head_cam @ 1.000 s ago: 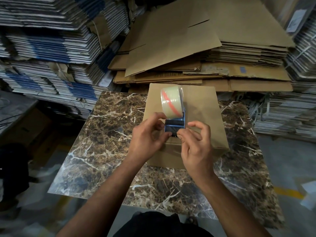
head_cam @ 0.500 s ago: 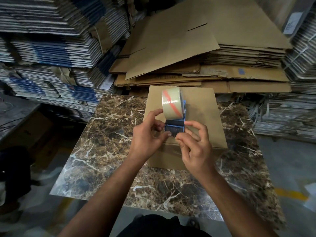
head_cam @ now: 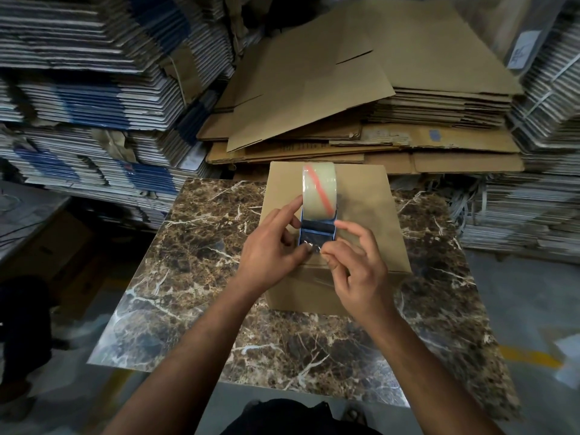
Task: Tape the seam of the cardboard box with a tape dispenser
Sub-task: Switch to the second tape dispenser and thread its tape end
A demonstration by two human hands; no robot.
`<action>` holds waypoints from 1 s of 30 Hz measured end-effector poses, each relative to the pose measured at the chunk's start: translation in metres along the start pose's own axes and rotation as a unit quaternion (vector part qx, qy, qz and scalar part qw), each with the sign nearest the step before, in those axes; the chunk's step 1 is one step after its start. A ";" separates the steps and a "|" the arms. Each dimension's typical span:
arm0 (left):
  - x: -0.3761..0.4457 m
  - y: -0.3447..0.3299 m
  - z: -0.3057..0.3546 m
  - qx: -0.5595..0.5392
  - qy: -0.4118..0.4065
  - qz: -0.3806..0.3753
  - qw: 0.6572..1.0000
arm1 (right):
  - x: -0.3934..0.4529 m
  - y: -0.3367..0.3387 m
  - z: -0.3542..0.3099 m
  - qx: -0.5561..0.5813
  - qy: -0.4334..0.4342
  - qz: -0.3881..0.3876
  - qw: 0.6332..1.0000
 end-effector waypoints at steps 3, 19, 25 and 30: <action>-0.004 -0.001 -0.003 -0.002 -0.001 0.001 1.000 | -0.001 -0.003 0.000 -0.003 -0.007 -0.003 1.000; -0.030 0.003 0.007 -0.038 -0.070 0.143 0.987 | -0.002 0.003 -0.004 -0.010 -0.004 0.032 0.999; -0.033 0.006 0.006 -0.044 -0.071 0.158 0.984 | 0.006 0.010 -0.006 -0.040 0.013 0.058 0.997; -0.032 0.006 0.008 -0.069 -0.065 0.151 0.984 | 0.007 0.010 -0.002 -0.050 0.027 0.054 0.997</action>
Point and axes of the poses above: each hand's wrist, its own x-axis towards the middle knuckle, its own y-axis out of the back of the hand, z = x × y, the point moved 5 cm from there along x, towards the middle knuckle, and after that the axes turned 14 degrees about -y, right-handed, at the moved point
